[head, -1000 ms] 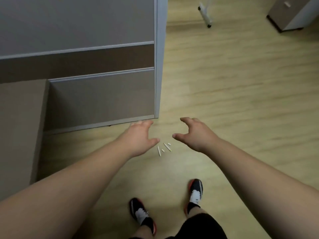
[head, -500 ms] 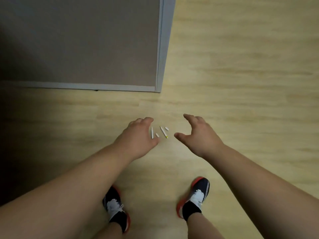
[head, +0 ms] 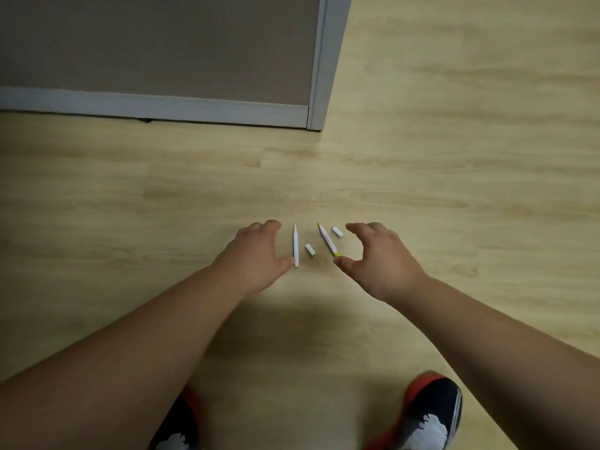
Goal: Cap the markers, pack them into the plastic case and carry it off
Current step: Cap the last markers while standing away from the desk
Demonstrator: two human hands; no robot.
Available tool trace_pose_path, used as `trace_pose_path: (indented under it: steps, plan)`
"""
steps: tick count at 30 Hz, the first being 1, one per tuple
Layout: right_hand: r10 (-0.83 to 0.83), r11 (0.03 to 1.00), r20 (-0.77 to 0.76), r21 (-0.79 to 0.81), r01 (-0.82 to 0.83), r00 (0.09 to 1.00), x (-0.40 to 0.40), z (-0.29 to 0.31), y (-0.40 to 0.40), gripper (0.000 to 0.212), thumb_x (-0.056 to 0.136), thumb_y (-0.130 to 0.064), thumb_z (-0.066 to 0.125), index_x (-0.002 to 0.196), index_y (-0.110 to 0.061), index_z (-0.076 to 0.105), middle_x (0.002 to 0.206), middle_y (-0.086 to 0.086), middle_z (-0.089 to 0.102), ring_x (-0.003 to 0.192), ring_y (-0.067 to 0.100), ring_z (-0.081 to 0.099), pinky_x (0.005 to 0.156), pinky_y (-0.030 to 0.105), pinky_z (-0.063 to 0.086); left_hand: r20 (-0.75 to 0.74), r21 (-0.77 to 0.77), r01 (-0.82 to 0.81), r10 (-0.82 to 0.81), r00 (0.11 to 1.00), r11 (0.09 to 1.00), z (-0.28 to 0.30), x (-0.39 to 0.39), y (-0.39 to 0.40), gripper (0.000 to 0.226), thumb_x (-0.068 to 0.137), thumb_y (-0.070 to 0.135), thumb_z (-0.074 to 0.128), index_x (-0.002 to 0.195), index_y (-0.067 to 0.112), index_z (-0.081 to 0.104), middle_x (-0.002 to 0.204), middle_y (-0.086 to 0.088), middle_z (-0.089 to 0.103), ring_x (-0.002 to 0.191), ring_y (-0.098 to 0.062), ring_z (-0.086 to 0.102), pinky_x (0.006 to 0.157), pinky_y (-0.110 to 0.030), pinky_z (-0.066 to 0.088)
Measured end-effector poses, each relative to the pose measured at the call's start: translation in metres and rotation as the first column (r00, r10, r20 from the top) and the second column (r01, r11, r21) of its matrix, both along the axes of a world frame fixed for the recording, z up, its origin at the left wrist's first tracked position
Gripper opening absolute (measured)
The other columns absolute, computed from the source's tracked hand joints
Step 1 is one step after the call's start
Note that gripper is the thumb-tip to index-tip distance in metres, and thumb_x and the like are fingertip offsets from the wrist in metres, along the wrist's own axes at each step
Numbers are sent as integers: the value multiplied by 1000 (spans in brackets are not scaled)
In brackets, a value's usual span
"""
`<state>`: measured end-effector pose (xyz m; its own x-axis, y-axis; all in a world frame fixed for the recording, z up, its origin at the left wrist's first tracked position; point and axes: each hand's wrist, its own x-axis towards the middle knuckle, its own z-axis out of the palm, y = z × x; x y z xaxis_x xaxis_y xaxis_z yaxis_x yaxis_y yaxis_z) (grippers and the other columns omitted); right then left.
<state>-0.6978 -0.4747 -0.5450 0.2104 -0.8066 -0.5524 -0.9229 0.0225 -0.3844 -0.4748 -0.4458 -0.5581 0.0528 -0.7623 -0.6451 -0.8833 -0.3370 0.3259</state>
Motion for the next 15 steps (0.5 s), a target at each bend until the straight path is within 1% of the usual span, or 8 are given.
trace_pose_path:
  steps: [3, 5, 7, 11, 13, 15]
  plan:
    - [27, 999, -7, -18, -27, 1000, 6, -47, -4, 66, 84, -50, 62, 143, -27, 43, 136, 0, 50, 126, 25, 42, 102, 35, 40, 24, 25, 29, -30, 999, 999, -49, 3, -7, 71, 83, 53, 66, 143, 25, 42, 138, -4, 53, 129, -25, 48, 102, -40, 46]
    - [31, 999, -10, -22, -31, 999, 11, -75, -7, 62, 84, -47, 63, 140, -28, 46, 130, 0, 52, 122, 24, 45, 100, 35, 42, 30, 42, 34, -35, 999, 999, -78, 1, -12, 64, 82, 53, 67, 136, 25, 48, 126, -3, 59, 117, -24, 55, 94, -38, 50]
    - [39, 999, -11, -33, -39, 999, 15, -99, -9, 57, 85, -43, 64, 138, -26, 49, 127, 1, 54, 120, 24, 47, 98, 34, 43, 34, 47, 43, -44, 998, 998, -103, -2, -16, 57, 83, 50, 66, 131, 24, 51, 117, -3, 62, 107, -24, 58, 85, -36, 50]
    - [67, 996, -19, -53, -68, 998, 21, -147, -13, 47, 85, -40, 62, 129, -22, 58, 123, 4, 58, 118, 25, 52, 94, 31, 45, 77, 12, 41, -42, 996, 999, -151, -11, -23, 41, 88, 46, 62, 119, 21, 54, 112, -3, 63, 101, -25, 60, 79, -35, 49]
    - [83, 996, -26, -43, -84, 996, 26, -169, -13, 42, 85, -43, 58, 119, -18, 63, 119, 8, 60, 114, 27, 55, 89, 31, 46, 97, -9, 0, 1, 995, 1000, -172, -15, -28, 34, 89, 45, 61, 109, 18, 56, 110, -4, 64, 100, -26, 61, 78, -35, 48]
    - [104, 993, -33, -57, -106, 994, 31, -183, -14, 38, 88, -46, 55, 107, -15, 67, 110, 9, 61, 110, 26, 57, 84, 30, 48, 106, -21, -51, 53, 993, 998, -187, -19, -34, 31, 88, 49, 60, 95, 19, 52, 106, -4, 65, 96, -25, 61, 73, -34, 47]
